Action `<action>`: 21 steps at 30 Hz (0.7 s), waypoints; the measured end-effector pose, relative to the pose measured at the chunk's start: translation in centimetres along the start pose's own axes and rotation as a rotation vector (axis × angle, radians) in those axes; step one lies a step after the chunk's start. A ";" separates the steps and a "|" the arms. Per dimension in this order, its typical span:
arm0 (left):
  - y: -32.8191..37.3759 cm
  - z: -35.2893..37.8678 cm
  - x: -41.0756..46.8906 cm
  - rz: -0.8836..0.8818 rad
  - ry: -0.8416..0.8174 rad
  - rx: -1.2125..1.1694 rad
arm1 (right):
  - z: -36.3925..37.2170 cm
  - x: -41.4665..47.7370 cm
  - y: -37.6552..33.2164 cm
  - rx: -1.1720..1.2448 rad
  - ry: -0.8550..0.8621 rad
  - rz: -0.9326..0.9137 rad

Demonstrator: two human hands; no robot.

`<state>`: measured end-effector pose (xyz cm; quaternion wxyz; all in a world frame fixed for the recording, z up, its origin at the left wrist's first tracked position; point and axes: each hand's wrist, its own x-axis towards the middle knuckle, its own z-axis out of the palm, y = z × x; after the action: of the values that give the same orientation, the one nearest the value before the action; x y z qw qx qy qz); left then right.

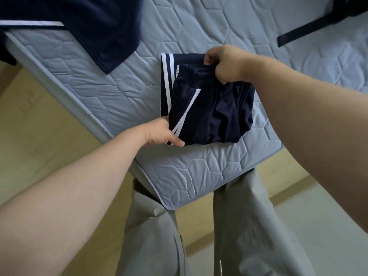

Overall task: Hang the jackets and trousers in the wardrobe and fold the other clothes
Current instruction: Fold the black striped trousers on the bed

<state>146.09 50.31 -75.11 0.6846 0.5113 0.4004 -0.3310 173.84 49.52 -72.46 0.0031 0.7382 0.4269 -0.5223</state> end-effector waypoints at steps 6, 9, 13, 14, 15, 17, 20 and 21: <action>0.9 0.2 0.3 -0.052 -0.031 -0.056 | 0.6 -0.3 0.6 0.059 0.053 0.017; 0.9 0.6 0.3 -0.012 0.028 0.005 | 1.0 -0.4 0.4 0.101 0.087 0.033; -0.1 0.8 -0.2 0.069 0.094 0.035 | 1.7 -0.1 0.1 0.131 0.118 0.055; -0.4 0.9 -0.2 0.074 0.087 0.044 | 1.8 -0.1 0.0 0.130 0.115 0.058; -0.7 1.0 -0.2 0.072 0.084 0.049 | 2.0 0.0 0.0 0.125 0.111 0.063; -1.1 1.1 -0.1 0.048 0.146 -0.034 | 2.2 0.3 -0.1 0.117 0.106 0.078; -1.7 1.6 0.5 0.002 0.264 -0.236 | 2.3 0.5 -0.3 0.113 0.119 0.118; -1.8 1.7 0.7 -0.008 0.267 -0.218 | 2.3 0.6 -0.5 0.107 0.129 0.131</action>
<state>145.23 48.22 -76.24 0.6755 0.4719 0.5233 -0.2172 171.80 49.11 -73.75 -0.0299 0.7957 0.3485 -0.4945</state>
